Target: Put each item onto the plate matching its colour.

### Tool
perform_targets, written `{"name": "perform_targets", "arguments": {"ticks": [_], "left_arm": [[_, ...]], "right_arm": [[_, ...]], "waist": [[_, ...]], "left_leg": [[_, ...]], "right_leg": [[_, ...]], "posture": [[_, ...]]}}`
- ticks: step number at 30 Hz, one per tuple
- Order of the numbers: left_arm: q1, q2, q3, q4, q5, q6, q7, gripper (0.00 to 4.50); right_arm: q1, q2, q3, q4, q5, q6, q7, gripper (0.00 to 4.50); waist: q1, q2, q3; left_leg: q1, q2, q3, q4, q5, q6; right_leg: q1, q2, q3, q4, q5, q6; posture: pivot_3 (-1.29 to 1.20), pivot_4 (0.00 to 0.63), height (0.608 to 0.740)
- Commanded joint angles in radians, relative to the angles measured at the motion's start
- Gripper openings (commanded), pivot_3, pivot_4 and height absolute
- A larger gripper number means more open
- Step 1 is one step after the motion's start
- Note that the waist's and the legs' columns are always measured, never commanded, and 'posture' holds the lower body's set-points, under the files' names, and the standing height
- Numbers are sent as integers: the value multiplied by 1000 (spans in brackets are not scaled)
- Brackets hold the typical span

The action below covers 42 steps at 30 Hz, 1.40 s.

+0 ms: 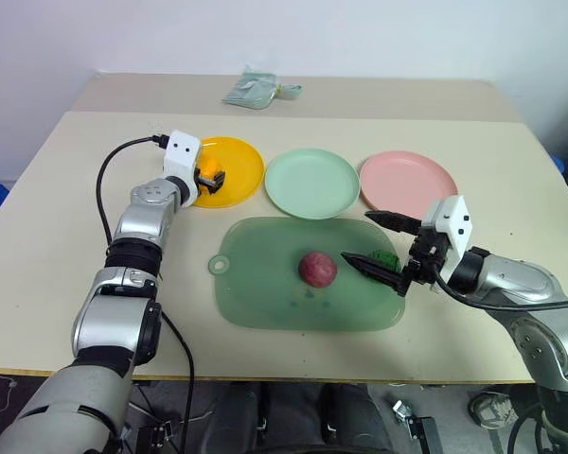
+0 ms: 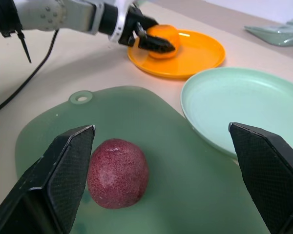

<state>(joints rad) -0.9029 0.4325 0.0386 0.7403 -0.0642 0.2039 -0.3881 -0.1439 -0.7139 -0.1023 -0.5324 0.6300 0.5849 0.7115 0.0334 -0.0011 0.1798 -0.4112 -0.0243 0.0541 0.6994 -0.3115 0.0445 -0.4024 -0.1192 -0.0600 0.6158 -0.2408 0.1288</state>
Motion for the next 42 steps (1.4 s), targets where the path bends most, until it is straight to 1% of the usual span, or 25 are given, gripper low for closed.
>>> {"name": "perform_targets", "arguments": {"ticks": [1, 4, 6, 9, 11, 14, 16, 19, 21, 22, 25, 27, 29, 31, 34, 37, 38, 39, 41, 42], "left_arm": [[63, 58, 72, -219, -52, -35, -40, 4469], [170, 109, 74, -398, -69, -25, -114, 4469], [265, 145, 60, -550, -109, -30, -212, 4469], [432, 195, 21, -812, -262, 61, -421, 4469], [543, 243, -25, -956, -314, 99, -528, 4469], [639, 286, -74, -1063, -339, 159, -587, 4469], [678, 298, -88, -1106, -352, 179, -604, 4469], [692, 294, -86, -1132, -366, 202, -601, 4500], [697, 293, -83, -1137, -369, 209, -601, 4500], [701, 293, -84, -1139, -368, 208, -602, 4500], [713, 292, -92, -1146, -365, 202, -605, 4500], [715, 285, -96, -1151, -366, 199, -601, 4500], [714, 272, -104, -1156, -366, 200, -592, 4500], [711, 257, -117, -1161, -363, 205, -581, 4500], [711, 238, -134, -1168, -353, 208, -564, 4500], [716, 230, -141, -1178, -352, 212, -548, 4500], [720, 228, -139, -1184, -353, 214, -540, 4500], [725, 228, -137, -1189, -356, 218, -533, 4500], [737, 226, -129, -1198, -359, 222, -517, 4500], [743, 223, -125, -1201, -362, 225, -507, 4500]], "right_arm": [[-13, 2, 22, -51, -2, 9, -2, 4500], [-30, -10, 75, -46, -36, 23, 1, 4500], [-44, -10, 136, -40, -74, 25, 9, 4500], [-69, 14, 230, 10, -171, 5, -17, 4500], [-89, 33, 277, 45, -224, -2, -32, 4500], [-116, 62, 325, 77, -271, 11, -47, 4500], [-128, 77, 343, 90, -292, 24, -54, 4500], [-139, 94, 331, 80, -299, 26, -59, 3636], [-152, 112, 296, 58, -275, 31, -63, 2669], [-165, 120, 271, 52, -261, 40, -69, 2254], [-224, 145, 178, 62, -211, 85, -102, 2254], [-281, 154, 125, 117, -223, 104, -149, 2254], [-372, 163, 80, 277, -301, 131, -266, 2254], [-443, 151, 90, 465, -396, 114, -350, 2254], [-507, 171, 95, 686, -463, 26, -398, 2254], [-534, 187, 95, 796, -495, -52, -401, 2254], [-535, 189, 93, 803, -500, -86, -393, 3073], [-532, 190, 90, 796, -500, -115, -382, 3324], [-508, 175, 86, 737, -497, -190, -337, 4244], [-483, 160, 77, 692, -479, -229, -289, 4442]], "waist": [[-6, 0, 0], [-17, 0, 0], [-21, 0, 0], [-21, 0, 0], [-25, 1, 0], [-22, 1, 0], [-22, 1, 0], [-20, 1, 0], [-21, 1, 0], [-22, 1, 0], [-23, 1, 0], [-21, 1, 0], [-22, 1, -1], [-20, 1, -1], [-23, 1, -1], [-31, 2, 0], [-34, 3, 0], [-41, 3, 0], [-47, 3, 0], [-47, 4, 0]], "left_leg": [[0, 0, 0, 0, 0, 0], [0, 1, 0, 0, 0, -1], [0, 0, -1, 0, 1, -1], [0, 0, -1, 0, 1, -1], [0, 1, -1, 0, 0, -2], [0, 0, -1, 0, 1, -2], [0, 1, -1, 0, 1, -3], [1, 1, -2, 0, 1, -3], [1, 0, -2, 0, 1, -3], [1, 0, -2, 0, 1, -3], [1, 1, -2, 0, 1, -3], [1, 1, -2, 0, 1, -3], [1, 1, -2, 0, 1, -3], [1, 0, -2, 0, 1, -3], [1, 0, -1, -2, 1, -3], [1, 0, 0, -4, 1, -3], [1, 0, 0, -4, 2, -3], [1, 1, 1, -4, 2, -3], [1, 1, 1, -4, 2, -3], [1, 1, 1, -4, 2, -3]], "right_leg": [[0, 0, 0, 0, 0, 0], [0, 0, 0, 0, 0, 0], [0, 0, 0, 0, 0, 0], [0, 0, 0, -1, 0, 0], [0, 0, 0, -1, 0, 0], [0, -1, 0, -1, 0, -1], [-1, 0, 0, -1, 0, -1], [-1, 0, 1, 0, 0, -1], [0, 0, 1, -1, 0, -1], [-1, 0, 1, -1, 0, -1], [-1, 0, 1, 0, 0, -1], [-1, 0, 1, 0, 0, -1], [-1, 0, 1, 0, 0, -1], [-1, 0, 1, 0, 0, -1], [-1, 0, 1, -1, 0, -2], [-2, 1, 1, 0, 0, -1], [-2, 1, 1, 0, 0, -1], [-2, 1, 1, 0, 0, -1], [-2, 1, 1, 0, 0, -1], [-2, 1, 2, 0, 0, -1]], "posture": [[0, 150, 740], [0, 150, 740], [0, 150, 740], [0, 150, 740], [0, 150, 740], [0, 150, 740], [0, 150, 740], [0, 150, 740], [0, 150, 740], [0, 150, 740], [0, 150, 740], [0, 150, 740], [0, 150, 740], [0, 150, 740], [0, 150, 740], [0, 150, 740], [0, 150, 740], [0, 150, 740], [0, 150, 740], [0, 150, 740]]}}
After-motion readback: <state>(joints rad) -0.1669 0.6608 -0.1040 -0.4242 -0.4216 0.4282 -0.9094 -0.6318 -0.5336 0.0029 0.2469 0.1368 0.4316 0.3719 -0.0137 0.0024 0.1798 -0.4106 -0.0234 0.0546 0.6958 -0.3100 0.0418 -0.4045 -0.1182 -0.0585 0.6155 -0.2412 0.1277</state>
